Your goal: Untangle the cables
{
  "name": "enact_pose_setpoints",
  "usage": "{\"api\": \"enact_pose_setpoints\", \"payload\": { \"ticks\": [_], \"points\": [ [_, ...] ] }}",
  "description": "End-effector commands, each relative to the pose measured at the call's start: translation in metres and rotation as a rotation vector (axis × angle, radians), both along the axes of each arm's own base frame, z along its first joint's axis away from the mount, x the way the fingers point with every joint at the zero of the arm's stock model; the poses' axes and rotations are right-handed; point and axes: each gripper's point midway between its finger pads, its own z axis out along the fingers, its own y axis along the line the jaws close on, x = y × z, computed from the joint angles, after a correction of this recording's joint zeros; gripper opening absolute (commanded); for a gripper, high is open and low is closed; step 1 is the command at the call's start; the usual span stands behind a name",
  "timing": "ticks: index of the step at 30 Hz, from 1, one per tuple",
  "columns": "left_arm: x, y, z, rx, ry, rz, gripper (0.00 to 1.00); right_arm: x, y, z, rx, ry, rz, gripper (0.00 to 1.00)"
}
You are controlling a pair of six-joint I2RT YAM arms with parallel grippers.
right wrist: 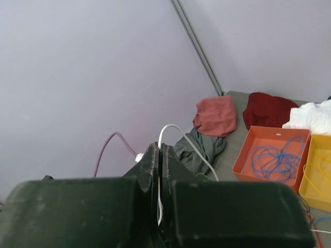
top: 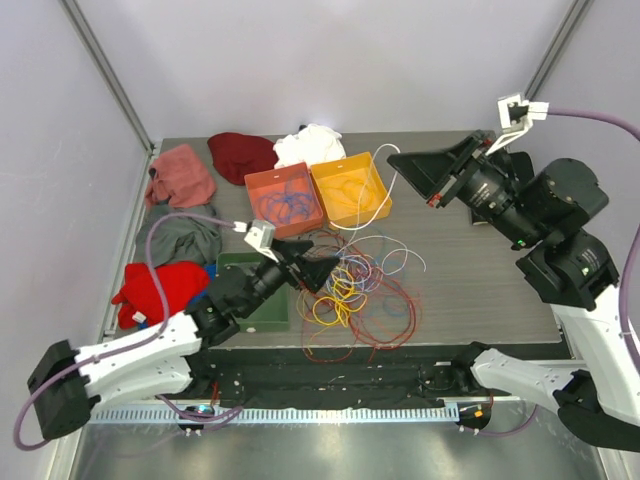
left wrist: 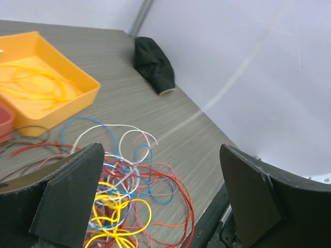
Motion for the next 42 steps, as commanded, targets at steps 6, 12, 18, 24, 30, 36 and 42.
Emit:
{"api": "enact_pose_setpoints", "payload": {
  "ticks": [6, 12, 18, 24, 30, 36, 42],
  "points": [
    [-0.015, -0.061, 0.036, -0.098, -0.273, -0.209, 1.00, -0.013, 0.002, 0.006, 0.049, 0.001, 0.052, 0.01],
    [0.012, -0.071, 0.017, -0.012, -0.282, -0.118, 1.00, -0.018, 0.001, 0.004, 0.048, 0.001, 0.066, 0.01],
    [0.028, -0.082, 0.002, 0.019, -0.246, -0.083, 0.63, -0.022, -0.010, -0.002, 0.025, 0.008, 0.028, 0.01],
    [0.037, -0.069, 0.012, 0.045, -0.257, -0.005, 0.02, -0.025, -0.019, -0.017, 0.009, 0.021, -0.002, 0.01],
    [0.035, -0.043, 0.056, 0.158, -0.224, 0.035, 0.00, -0.008, -0.044, -0.085, -0.073, 0.125, -0.172, 0.69],
    [0.030, -0.023, 0.140, 0.194, -0.190, 0.063, 0.00, 0.001, -0.047, -0.180, -0.162, 0.263, -0.222, 0.75],
    [0.024, -0.028, 0.209, 0.161, -0.192, 0.025, 0.00, -0.003, -0.010, -0.238, -0.151, 0.353, -0.056, 0.75]
  ]
}}
